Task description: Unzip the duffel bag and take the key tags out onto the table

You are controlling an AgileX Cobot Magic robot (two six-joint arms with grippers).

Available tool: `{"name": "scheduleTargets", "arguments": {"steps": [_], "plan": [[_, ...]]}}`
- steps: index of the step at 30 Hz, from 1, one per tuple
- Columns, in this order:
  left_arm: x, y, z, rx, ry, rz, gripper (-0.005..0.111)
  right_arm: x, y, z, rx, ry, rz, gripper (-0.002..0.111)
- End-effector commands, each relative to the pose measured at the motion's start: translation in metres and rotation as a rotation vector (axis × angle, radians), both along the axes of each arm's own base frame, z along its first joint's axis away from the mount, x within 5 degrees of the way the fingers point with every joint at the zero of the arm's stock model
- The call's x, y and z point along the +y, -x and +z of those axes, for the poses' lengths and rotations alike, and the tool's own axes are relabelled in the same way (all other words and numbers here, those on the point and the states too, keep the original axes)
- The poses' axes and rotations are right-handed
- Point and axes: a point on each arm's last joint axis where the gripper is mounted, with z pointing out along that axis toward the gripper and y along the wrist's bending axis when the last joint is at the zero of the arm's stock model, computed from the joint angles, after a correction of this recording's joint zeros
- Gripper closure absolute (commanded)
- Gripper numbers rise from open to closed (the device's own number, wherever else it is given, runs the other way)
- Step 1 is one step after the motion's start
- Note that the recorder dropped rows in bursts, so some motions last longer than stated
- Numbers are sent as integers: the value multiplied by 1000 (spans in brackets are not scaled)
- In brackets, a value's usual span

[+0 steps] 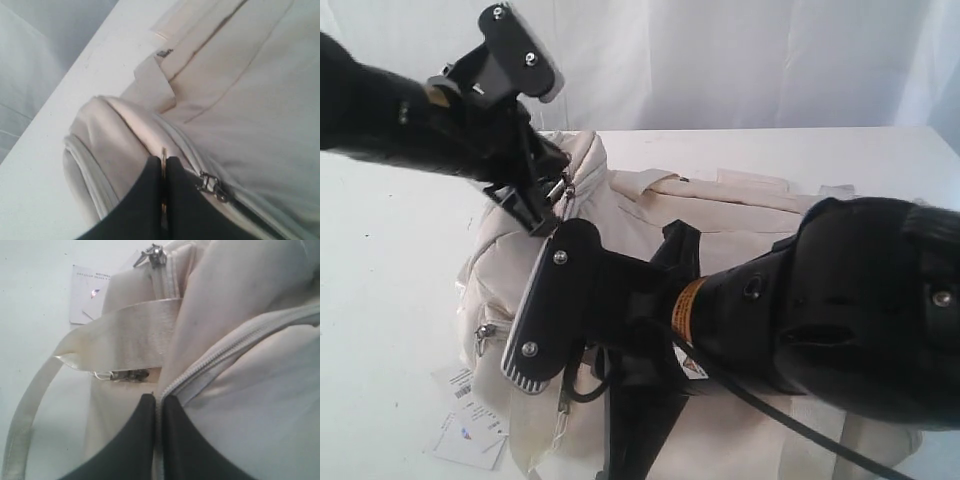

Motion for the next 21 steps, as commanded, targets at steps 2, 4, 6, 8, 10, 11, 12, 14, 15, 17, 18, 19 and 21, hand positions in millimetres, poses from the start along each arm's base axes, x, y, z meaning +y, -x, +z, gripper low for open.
{"name": "scheduleTargets", "arguments": {"steps": [2,4,6,8,10,11,12,14,15,17,18,19,21], "plan": [[-22,-48,13,-69,38,24,107,-10,9,-2,73,40,-38,108],[-32,-66,10,-81,32,21,107,-11,9,-2,80,43,-42,108],[-35,-79,13,-94,44,33,104,-12,10,-3,95,54,-50,108],[-33,-82,17,-107,51,42,93,-12,11,-3,106,61,-57,108],[-29,-84,20,-104,50,48,69,-12,11,-4,112,61,-59,108],[-28,-83,20,-88,46,48,54,-12,11,-3,117,55,-61,108],[-26,-81,22,-70,50,51,40,-12,11,-3,118,51,-61,108],[-24,-73,28,-30,40,37,16,-11,11,-3,131,37,-74,108],[-23,-70,31,-12,31,27,11,-11,11,-3,135,35,-81,108],[-18,-59,41,11,22,11,8,-11,11,-3,143,30,-92,108],[-16,-54,45,23,9,2,9,-11,11,-3,143,32,-93,108],[-11,-47,52,22,-16,-4,9,-11,11,-2,143,32,-93,107],[-1,-35,61,62,-54,23,12,-10,11,1,141,25,-93,101]]}}
